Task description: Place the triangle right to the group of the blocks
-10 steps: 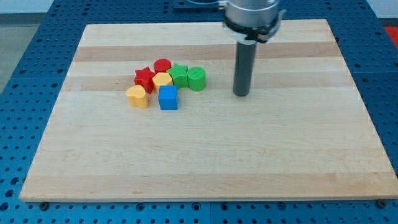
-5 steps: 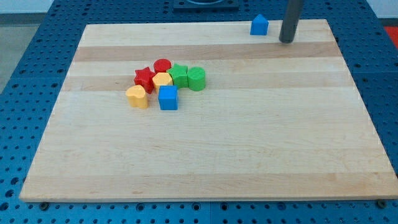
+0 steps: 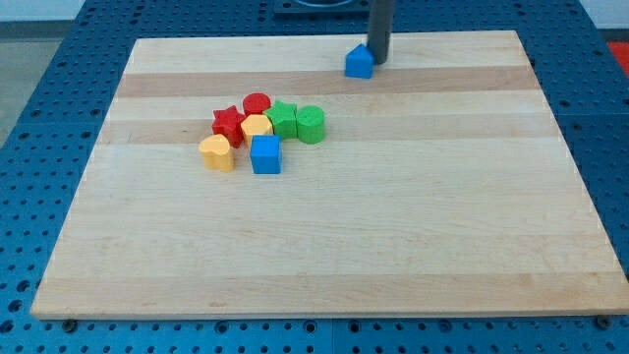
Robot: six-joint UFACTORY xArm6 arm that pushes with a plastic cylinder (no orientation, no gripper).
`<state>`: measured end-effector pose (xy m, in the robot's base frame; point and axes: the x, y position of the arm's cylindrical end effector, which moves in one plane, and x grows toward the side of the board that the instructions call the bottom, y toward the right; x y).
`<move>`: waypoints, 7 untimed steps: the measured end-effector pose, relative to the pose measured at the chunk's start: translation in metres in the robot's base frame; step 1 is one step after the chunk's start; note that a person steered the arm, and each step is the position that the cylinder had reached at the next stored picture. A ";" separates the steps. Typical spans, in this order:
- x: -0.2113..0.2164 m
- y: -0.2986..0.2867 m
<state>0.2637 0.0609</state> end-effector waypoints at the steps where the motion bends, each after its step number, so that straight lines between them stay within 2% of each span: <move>1: 0.037 -0.024; 3: -0.023 -0.026; 4: 0.012 -0.063; 5: 0.057 -0.062; 6: 0.061 -0.062; 7: 0.099 -0.046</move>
<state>0.3628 0.0148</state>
